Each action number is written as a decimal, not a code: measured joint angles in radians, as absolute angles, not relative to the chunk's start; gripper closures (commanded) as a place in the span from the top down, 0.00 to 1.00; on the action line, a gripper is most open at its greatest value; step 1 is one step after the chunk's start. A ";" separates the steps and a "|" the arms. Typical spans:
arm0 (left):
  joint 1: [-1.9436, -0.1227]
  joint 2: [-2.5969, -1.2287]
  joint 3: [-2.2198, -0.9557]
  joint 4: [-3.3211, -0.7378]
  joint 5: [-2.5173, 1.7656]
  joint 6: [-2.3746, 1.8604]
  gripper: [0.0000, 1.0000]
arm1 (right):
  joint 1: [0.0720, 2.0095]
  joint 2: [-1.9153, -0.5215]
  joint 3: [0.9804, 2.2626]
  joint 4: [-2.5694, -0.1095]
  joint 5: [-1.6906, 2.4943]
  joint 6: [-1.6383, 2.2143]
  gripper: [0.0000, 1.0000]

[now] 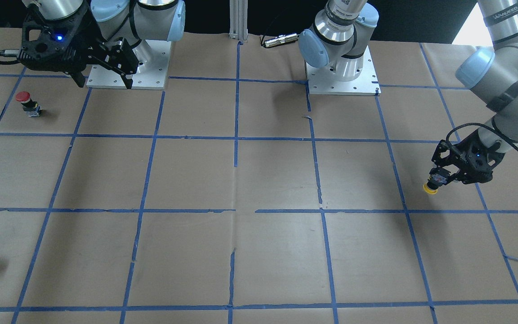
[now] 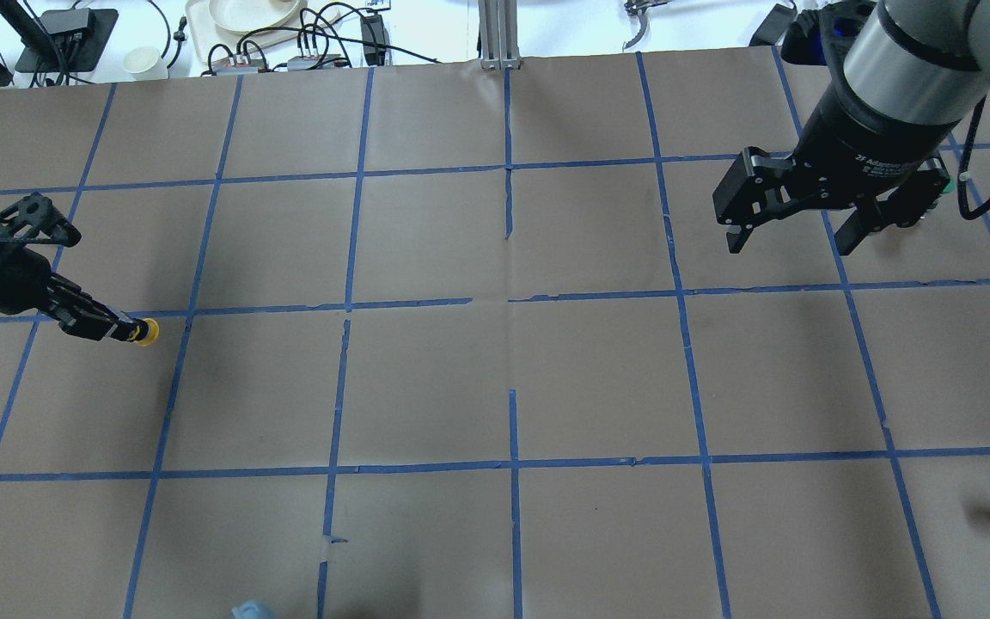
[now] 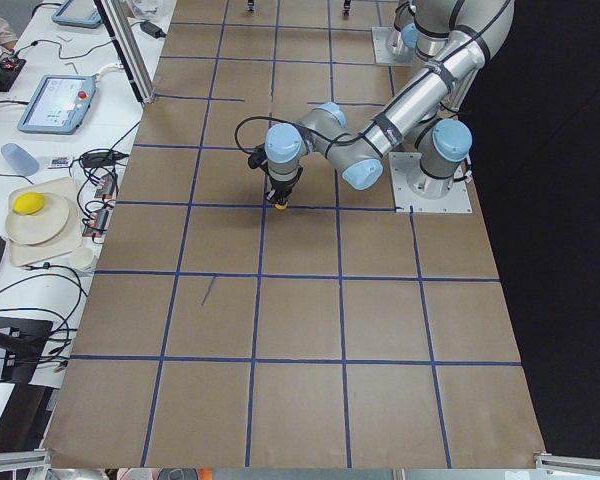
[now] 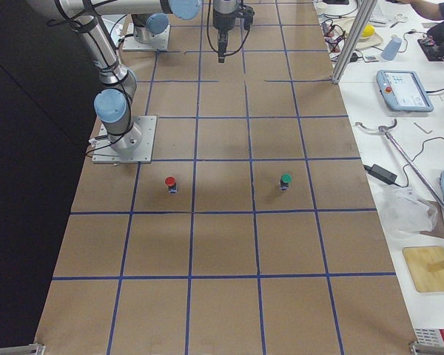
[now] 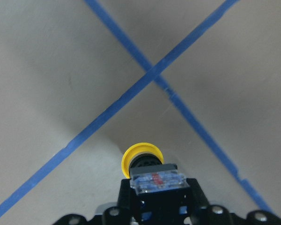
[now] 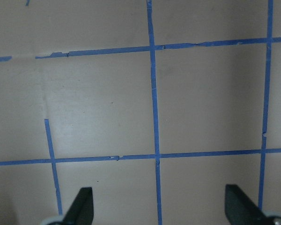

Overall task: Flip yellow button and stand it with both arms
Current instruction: 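Raise the button toward the center with the left gripper while the right gripper approaches, then bring the open right gripper to the yellow cap held by the left gripper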

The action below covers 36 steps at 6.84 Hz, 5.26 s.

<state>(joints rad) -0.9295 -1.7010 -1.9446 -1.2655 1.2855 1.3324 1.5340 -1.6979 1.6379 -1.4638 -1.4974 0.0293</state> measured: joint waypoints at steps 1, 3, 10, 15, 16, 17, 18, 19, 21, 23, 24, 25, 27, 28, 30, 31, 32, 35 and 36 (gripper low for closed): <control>-0.932 -1.654 -1.946 -1.431 1.132 1.289 0.02 | 1.526 -1.683 1.632 -1.466 -1.414 0.101 1.00; -0.958 -1.589 -1.956 -1.756 0.800 1.217 0.02 | 1.504 -1.632 1.603 -1.474 -1.171 0.305 1.00; -1.314 -1.460 -1.959 -2.397 0.072 1.091 0.02 | 1.427 -1.606 1.635 -1.466 -0.584 0.562 1.00; -1.372 -1.456 -1.956 -2.413 -0.049 1.088 0.02 | 1.480 -1.600 1.707 -1.481 -0.472 0.663 1.00; -1.373 -1.456 -1.954 -2.413 -0.052 1.088 0.02 | 1.496 -1.593 1.710 -1.493 -0.464 0.673 1.00; -1.374 -1.456 -1.953 -2.414 -0.053 1.087 0.02 | 1.523 -1.574 1.710 -1.519 -0.461 0.681 1.00; -1.374 -1.456 -1.954 -2.415 -0.052 1.087 0.02 | 1.548 -1.547 1.706 -1.570 -0.460 0.721 1.00; -1.374 -1.456 -1.954 -2.416 -0.052 1.088 0.02 | 1.558 -1.530 1.700 -1.638 -0.462 0.801 1.00; -1.374 -1.456 -1.955 -2.416 -0.052 1.088 0.02 | 1.563 -1.520 1.704 -1.717 -0.465 0.894 0.95; -1.374 -1.455 -1.951 -2.416 -0.052 1.087 0.02 | 1.567 -1.523 1.714 -1.724 -0.467 0.915 0.94; -1.374 -1.453 -1.950 -2.416 -0.051 1.087 0.02 | 1.568 -1.526 1.721 -1.723 -0.467 0.934 0.92; -1.374 -1.452 -1.950 -2.416 -0.050 1.087 0.02 | 1.569 -1.529 1.725 -1.722 -0.467 0.955 0.91; -1.374 -1.451 -1.950 -2.417 -0.049 1.087 0.02 | 1.569 -1.542 1.727 -1.720 -0.465 0.999 0.90; -1.374 -1.451 -1.951 -2.417 -0.049 1.087 0.02 | 1.570 -1.551 1.727 -1.710 -0.465 1.008 0.89; -1.374 -1.451 -1.952 -2.418 -0.049 1.087 0.02 | 1.577 -1.563 1.731 -1.684 -0.465 1.012 0.87; -1.374 -1.451 -1.953 -2.418 -0.049 1.088 0.02 | 1.591 -1.564 1.737 -1.680 -0.465 1.013 0.87; -1.374 -1.451 -1.954 -2.418 -0.049 1.088 0.02 | 1.600 -1.564 1.741 -1.677 -0.466 1.015 0.87; -1.375 -1.450 -1.957 -2.419 -0.049 1.088 0.02 | 1.601 -1.563 1.740 -1.665 -0.466 1.018 0.50; -1.375 -1.450 -1.957 -2.419 -0.049 1.088 0.02 | 1.600 -1.562 1.740 -1.663 -0.466 1.018 0.37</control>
<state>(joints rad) -1.3754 -1.4499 -1.9572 -2.4191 -0.0491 1.0876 1.5999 -1.5624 1.7400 -1.6631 -0.4663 1.0178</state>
